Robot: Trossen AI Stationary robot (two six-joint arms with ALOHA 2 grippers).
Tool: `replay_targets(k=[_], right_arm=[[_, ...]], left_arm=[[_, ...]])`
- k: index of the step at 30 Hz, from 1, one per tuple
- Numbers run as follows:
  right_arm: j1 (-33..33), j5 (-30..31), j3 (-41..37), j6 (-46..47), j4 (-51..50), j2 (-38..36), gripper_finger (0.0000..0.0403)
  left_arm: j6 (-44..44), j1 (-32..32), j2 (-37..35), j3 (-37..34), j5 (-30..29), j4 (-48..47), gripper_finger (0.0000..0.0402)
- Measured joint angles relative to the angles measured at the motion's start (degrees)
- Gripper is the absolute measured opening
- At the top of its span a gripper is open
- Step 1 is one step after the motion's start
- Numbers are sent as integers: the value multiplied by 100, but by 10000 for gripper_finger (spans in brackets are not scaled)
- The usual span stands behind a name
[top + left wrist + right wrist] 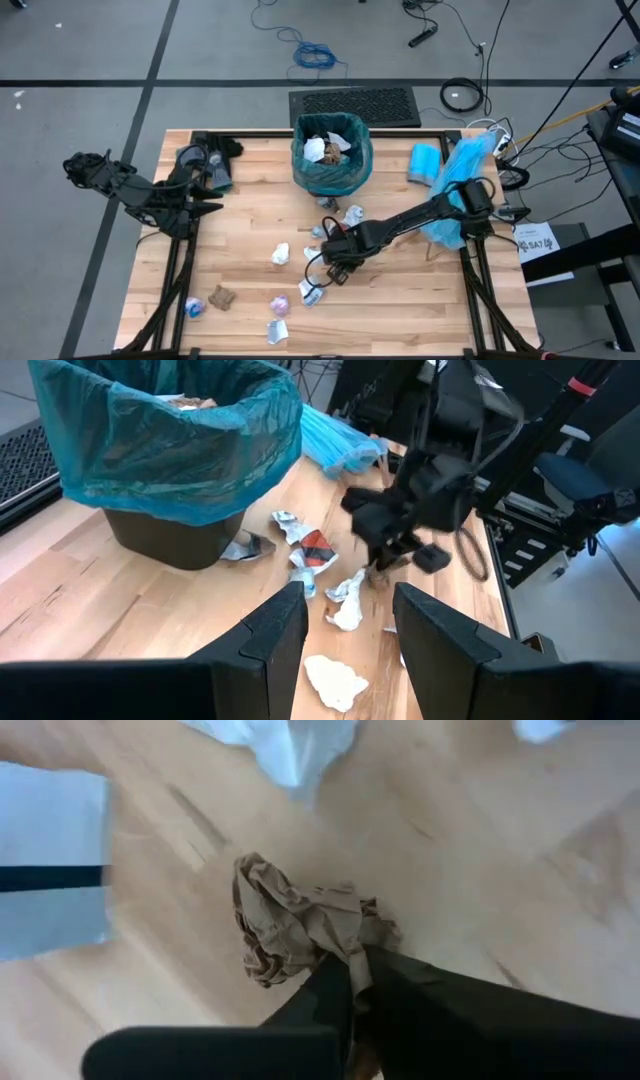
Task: Place trash/remove bag and relplace
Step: Put the brown napkin into the trash bin
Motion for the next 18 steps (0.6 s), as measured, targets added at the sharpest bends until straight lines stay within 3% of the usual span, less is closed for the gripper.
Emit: replay_targets(k=[14,18], right_arm=[[-72,1067,17,660,84,-1446,1],[-173,1716,167,602,198,-1879,1]], left_arm=[[0,-2,1,0,0,-3,154],[0,-2,2,0,0,-4,154]])
